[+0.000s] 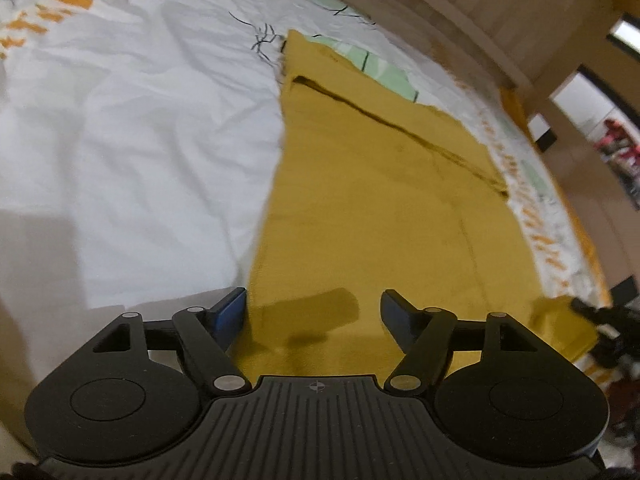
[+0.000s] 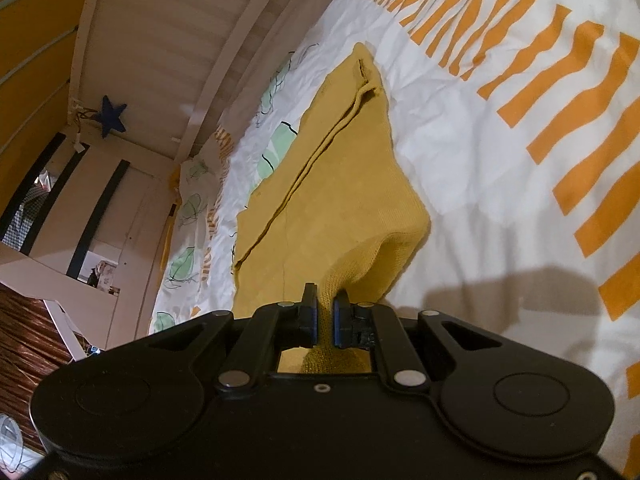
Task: Fold small clothes
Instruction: 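Lift the held hem with both grippers and fold it over toward the collar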
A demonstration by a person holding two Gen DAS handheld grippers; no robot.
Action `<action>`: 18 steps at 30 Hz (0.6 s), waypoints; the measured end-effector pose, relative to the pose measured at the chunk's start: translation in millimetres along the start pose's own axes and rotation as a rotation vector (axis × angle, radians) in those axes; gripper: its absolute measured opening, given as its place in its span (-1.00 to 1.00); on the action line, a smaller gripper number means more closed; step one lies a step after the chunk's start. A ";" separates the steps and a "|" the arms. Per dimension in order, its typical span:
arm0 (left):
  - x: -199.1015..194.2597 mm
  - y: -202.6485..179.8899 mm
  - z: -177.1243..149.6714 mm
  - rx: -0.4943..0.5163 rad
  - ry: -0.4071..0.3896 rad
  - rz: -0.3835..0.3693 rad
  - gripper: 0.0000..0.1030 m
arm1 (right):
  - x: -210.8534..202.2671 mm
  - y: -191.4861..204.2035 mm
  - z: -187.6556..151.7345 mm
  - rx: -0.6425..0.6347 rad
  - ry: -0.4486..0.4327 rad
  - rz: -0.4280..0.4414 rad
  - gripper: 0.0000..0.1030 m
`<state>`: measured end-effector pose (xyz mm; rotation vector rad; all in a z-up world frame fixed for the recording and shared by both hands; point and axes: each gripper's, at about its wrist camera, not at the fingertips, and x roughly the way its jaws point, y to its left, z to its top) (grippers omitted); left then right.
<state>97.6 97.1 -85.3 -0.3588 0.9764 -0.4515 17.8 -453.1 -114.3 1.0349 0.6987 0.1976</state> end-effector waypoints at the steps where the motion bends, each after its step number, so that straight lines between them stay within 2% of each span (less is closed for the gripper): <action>1: 0.4 0.6 -0.7 -0.012 0.003 -0.021 0.36 | 0.0 -0.1 -0.1 0.001 0.000 0.000 -0.69; 4: 0.0 2.3 -3.6 -0.038 0.019 -0.063 0.30 | -0.3 0.0 -0.1 0.002 0.000 -0.001 -0.69; 6: -2.3 3.3 -6.4 -0.060 0.032 -0.075 0.05 | -0.7 -0.3 -0.2 0.004 0.000 -0.001 -0.69; 9: -6.3 4.4 -10.5 -0.078 0.045 -0.064 -0.10 | -0.9 -0.5 -0.2 0.006 0.000 0.001 -0.69; 11: -7.2 3.2 -12.5 -0.071 0.054 -0.033 -0.19 | -0.7 -0.6 -0.1 0.005 0.001 0.001 -0.69; 17: -16.0 -5.5 -16.3 0.005 0.022 0.102 -0.19 | -1.7 -0.9 -0.5 0.005 0.000 0.007 -0.67; 18: -16.6 -4.5 -16.4 0.005 0.017 0.102 -0.19 | -1.8 -1.0 -0.3 0.005 0.000 0.009 -0.67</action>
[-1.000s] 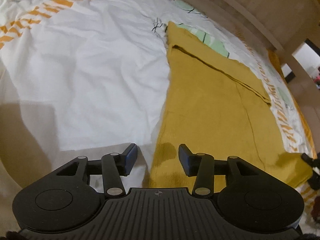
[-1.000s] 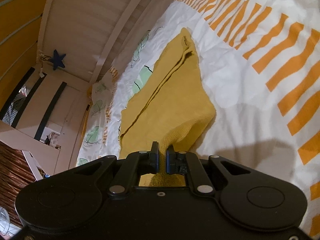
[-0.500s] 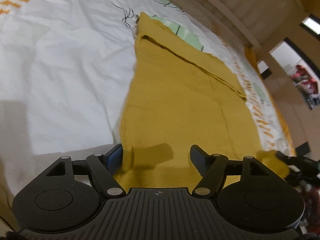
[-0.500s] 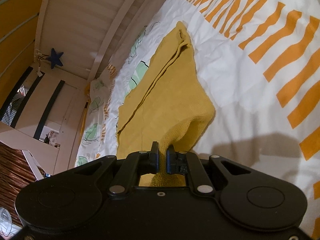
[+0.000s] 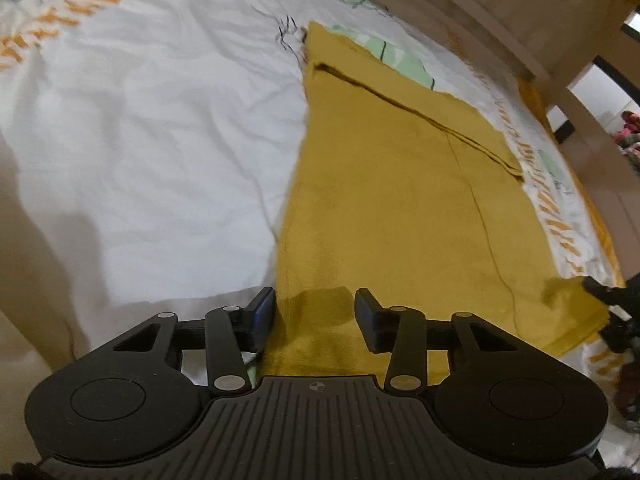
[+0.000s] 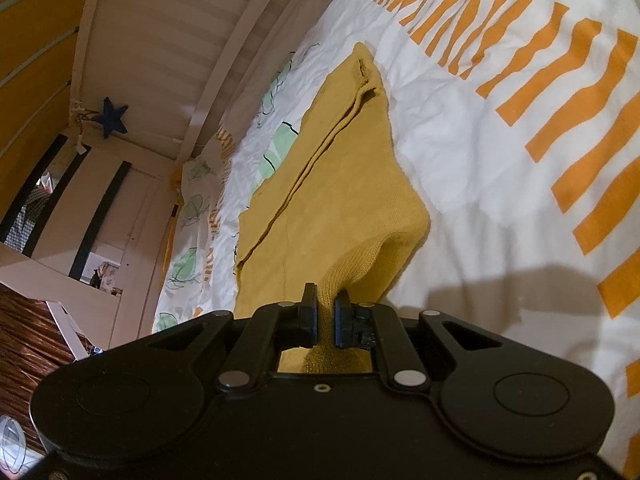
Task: Fold small clothes
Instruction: 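Lift the held hem with both grippers and fold it over toward the collar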
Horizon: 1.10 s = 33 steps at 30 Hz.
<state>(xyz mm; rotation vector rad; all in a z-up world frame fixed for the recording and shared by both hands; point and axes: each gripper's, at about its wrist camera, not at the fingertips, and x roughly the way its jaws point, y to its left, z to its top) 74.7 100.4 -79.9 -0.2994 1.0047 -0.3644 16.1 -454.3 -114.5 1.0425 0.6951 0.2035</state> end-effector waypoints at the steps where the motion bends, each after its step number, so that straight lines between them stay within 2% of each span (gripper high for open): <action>1: 2.2 1.8 0.5 -0.009 0.007 -0.009 -0.19 | 0.1 0.1 -0.4 -0.001 0.001 0.001 -0.67; 4: 7.0 4.8 2.6 -0.024 0.021 -0.039 -0.19 | 2.9 0.1 -1.2 -0.002 0.008 0.003 -0.67; 5: 7.4 3.9 3.7 -0.030 0.023 -0.044 -0.43 | 3.6 0.6 -1.6 -0.003 0.010 0.005 -0.67; 6: 7.7 3.9 4.1 -0.036 0.028 -0.061 -0.89 | 4.0 1.3 -2.0 -0.005 0.012 0.006 -0.67; 15: -15.3 12.0 18.8 -0.194 -0.064 -0.204 -0.89 | -1.7 15.9 2.2 -0.041 -0.027 0.010 -0.68; 23: -27.6 -8.8 71.5 -0.170 -0.174 -0.236 -0.89 | -1.5 39.0 27.3 -0.067 -0.090 0.055 -0.69; 33: -6.2 -22.7 145.2 -0.191 -0.271 -0.256 -0.89 | 28.5 54.3 91.3 -0.055 -0.145 0.072 -0.69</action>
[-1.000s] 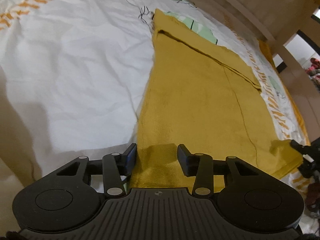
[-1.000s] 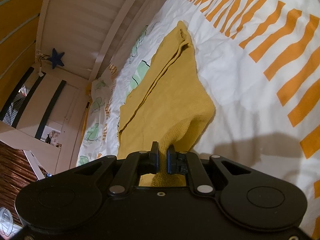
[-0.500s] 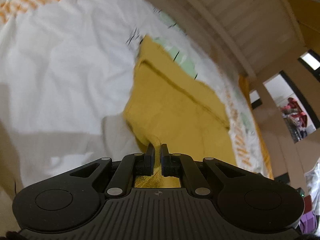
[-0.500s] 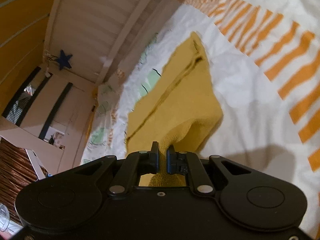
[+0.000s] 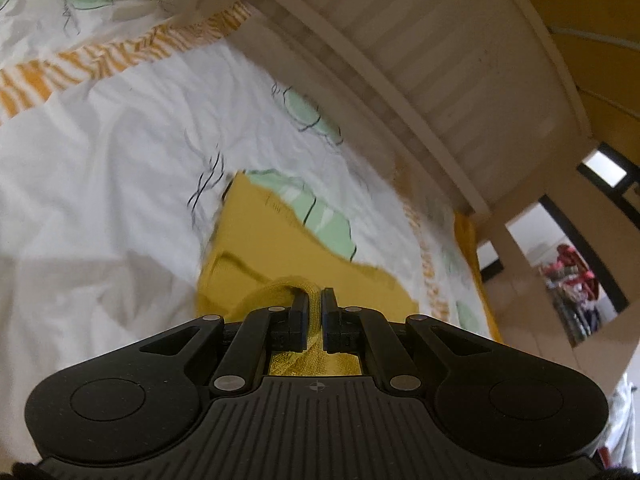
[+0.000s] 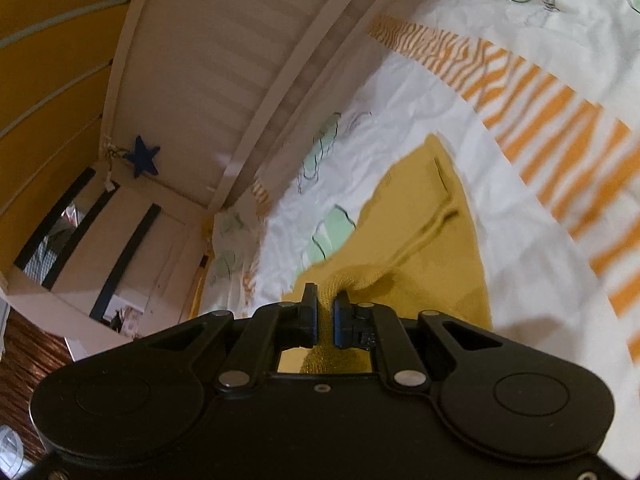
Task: Fold small clothes
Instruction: 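Lift the held hem with both grippers and fold it over toward the collar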
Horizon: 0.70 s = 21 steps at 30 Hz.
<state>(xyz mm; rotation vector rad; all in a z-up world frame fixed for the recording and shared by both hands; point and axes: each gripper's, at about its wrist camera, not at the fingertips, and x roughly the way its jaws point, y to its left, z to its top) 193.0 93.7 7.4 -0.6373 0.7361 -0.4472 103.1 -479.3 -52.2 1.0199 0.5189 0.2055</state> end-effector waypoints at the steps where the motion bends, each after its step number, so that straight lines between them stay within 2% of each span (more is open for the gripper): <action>1: 5.0 -0.3 5.6 0.000 -0.003 0.000 -0.89 | 5.8 0.1 6.0 0.000 -0.005 -0.002 -0.69; 11: 76.6 8.9 47.7 0.006 0.008 0.065 -0.89 | 76.2 -21.1 54.1 0.021 -0.014 -0.073 -0.69; 21: 142.2 29.8 65.0 0.004 0.034 0.144 -0.89 | 133.8 -47.6 74.1 0.018 0.006 -0.162 -0.69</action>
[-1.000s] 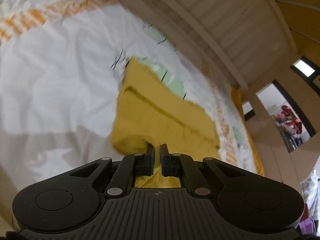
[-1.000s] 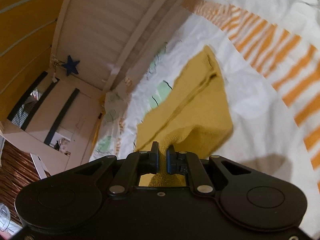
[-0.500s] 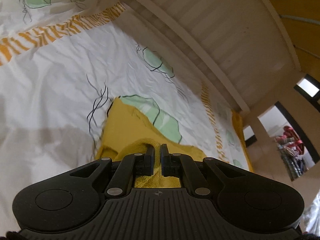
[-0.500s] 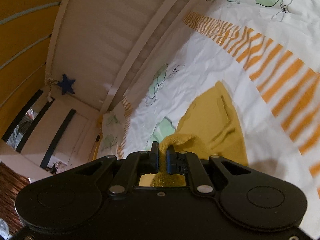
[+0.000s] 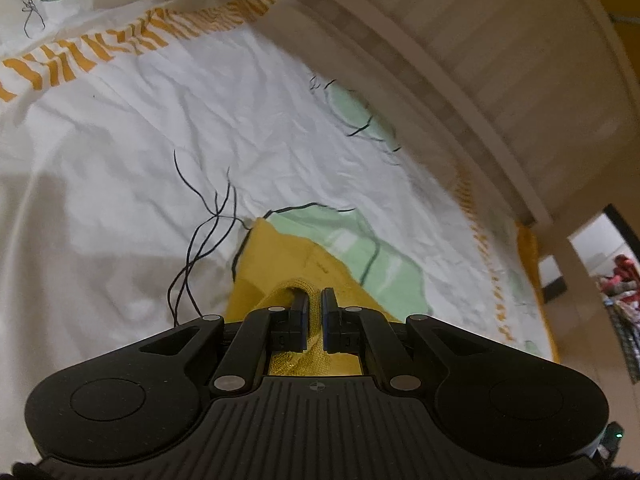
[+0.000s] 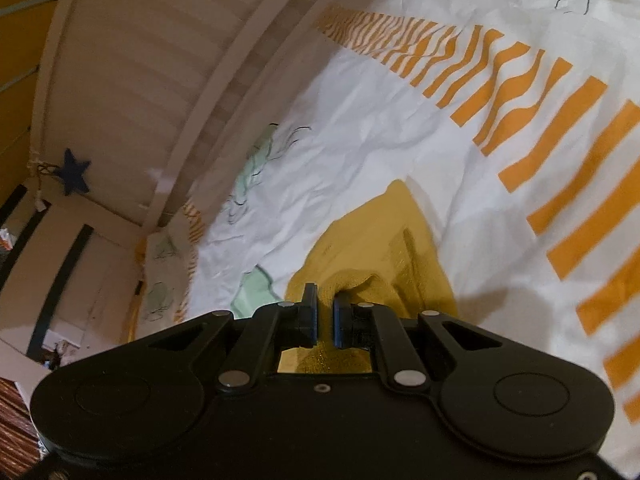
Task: Fold small clothes
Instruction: 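Lift the held hem with both grippers and fold it over toward the collar, then open both grippers to release the folded hem onto the sweater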
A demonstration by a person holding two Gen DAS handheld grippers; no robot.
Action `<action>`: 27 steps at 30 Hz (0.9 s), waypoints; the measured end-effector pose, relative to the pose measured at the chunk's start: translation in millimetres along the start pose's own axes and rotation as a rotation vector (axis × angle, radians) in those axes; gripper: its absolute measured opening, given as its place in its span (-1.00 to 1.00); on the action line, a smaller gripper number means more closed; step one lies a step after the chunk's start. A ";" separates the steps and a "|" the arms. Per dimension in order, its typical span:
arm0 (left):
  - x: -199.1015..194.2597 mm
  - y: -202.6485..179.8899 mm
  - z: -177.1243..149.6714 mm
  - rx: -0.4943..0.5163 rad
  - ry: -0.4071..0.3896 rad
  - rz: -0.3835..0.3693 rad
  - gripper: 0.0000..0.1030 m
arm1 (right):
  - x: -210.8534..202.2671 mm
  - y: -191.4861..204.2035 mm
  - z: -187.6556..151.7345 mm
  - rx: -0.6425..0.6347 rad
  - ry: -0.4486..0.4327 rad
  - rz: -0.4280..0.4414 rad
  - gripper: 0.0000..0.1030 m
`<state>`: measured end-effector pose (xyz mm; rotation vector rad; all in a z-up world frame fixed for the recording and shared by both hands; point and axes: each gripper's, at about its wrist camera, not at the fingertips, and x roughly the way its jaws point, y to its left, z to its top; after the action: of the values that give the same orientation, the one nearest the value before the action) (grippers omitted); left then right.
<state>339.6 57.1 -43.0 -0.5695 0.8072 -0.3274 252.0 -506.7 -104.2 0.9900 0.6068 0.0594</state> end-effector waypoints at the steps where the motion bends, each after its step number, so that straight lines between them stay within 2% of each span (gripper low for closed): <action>1: 5.3 2.2 0.2 -0.002 0.003 0.005 -0.89 | 3.1 -1.5 1.6 0.000 -0.002 -0.007 -0.68; 3: 14.8 6.7 1.6 -0.013 -0.001 0.020 -0.89 | 8.4 -4.3 4.0 0.000 -0.003 -0.018 -0.67; 8: 16.4 17.1 8.5 -0.024 -0.068 0.070 -0.81 | 16.6 -7.7 4.4 -0.022 -0.006 -0.047 -0.57; 9: 14.5 17.0 9.4 -0.013 -0.075 0.082 -0.58 | 17.5 -7.6 4.1 -0.029 -0.004 -0.047 -0.54; 11: 8.8 13.5 9.4 0.036 -0.089 0.104 -0.30 | 17.7 -6.2 3.3 -0.045 -0.009 -0.059 -0.49; 12: 5.7 10.1 8.8 0.069 -0.094 0.114 -0.29 | 16.9 -4.6 3.1 -0.055 -0.016 -0.065 -0.31; 13: 3.2 5.4 8.4 0.102 -0.094 0.124 -0.29 | 15.6 -3.0 2.8 -0.066 -0.024 -0.069 0.03; 15: -2.2 -6.9 4.9 0.182 -0.086 0.143 -0.25 | 11.8 1.5 3.2 -0.094 -0.051 -0.080 0.34; 21: -7.5 -44.2 -25.9 0.438 -0.016 0.111 -0.14 | -3.1 25.3 0.1 -0.251 -0.079 -0.138 0.35; 24: -7.7 -54.4 -50.3 0.558 0.034 0.089 -0.14 | -11.0 42.9 -13.0 -0.391 -0.058 -0.169 0.35; 27: -5.7 -56.0 -69.9 0.624 0.088 0.084 -0.14 | -14.9 59.3 -35.0 -0.561 -0.002 -0.209 0.35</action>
<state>279.7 -9.7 -45.2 0.0630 0.7608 -0.5029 235.0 -451.3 -64.1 0.3820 0.6418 0.0404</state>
